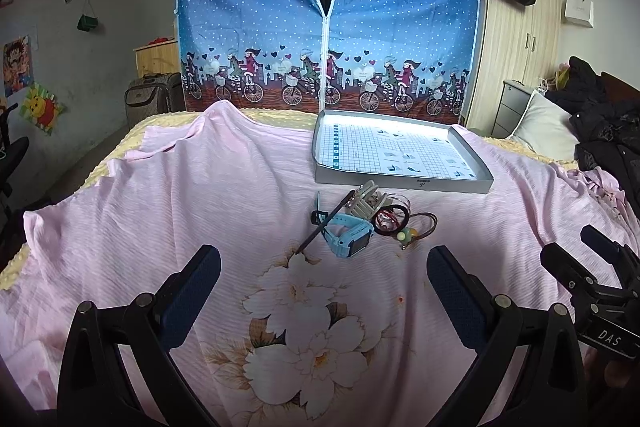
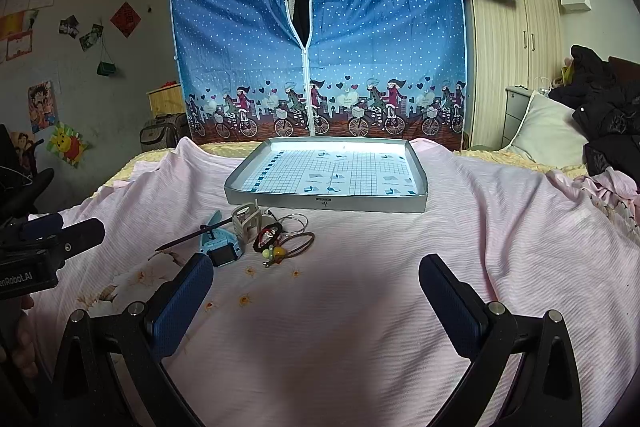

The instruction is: Organize jewelry

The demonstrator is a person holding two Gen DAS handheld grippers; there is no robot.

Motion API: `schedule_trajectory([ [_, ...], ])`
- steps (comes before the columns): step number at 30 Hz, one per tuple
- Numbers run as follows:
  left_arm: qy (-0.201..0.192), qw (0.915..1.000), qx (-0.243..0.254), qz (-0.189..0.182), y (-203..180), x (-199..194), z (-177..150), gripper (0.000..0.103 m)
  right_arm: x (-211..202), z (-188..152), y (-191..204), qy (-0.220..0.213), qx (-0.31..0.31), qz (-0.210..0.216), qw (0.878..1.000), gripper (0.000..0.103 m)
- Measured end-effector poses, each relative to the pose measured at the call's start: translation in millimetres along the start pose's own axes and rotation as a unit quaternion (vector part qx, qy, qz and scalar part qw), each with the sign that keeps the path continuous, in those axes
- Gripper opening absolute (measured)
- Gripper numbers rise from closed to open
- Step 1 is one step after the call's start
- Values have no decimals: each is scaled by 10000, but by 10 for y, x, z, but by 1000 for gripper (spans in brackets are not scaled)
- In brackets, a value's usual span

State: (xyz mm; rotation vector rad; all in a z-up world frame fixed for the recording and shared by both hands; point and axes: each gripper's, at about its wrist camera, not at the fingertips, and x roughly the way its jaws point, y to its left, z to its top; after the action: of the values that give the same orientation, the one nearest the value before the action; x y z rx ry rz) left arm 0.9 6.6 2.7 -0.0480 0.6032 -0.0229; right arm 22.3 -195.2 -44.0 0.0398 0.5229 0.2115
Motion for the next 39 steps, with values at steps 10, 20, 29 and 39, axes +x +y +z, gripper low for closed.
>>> schedule_trajectory([
  [10,7,10000,14,-12,-21,-3,-13,101,-4,3,-3,4,-4,0,10000,103],
  [20,23,10000,24,-6,-33,4,-19,101,2,-3,-3,14,8,2,10000,103],
  [29,21,10000,25,-3,-32,5,-15,101,2,-3,0,14,-4,2,10000,103],
  [39,23,10000,25,-7,-33,5,-14,101,0,2,-3,24,2,2,10000,103],
])
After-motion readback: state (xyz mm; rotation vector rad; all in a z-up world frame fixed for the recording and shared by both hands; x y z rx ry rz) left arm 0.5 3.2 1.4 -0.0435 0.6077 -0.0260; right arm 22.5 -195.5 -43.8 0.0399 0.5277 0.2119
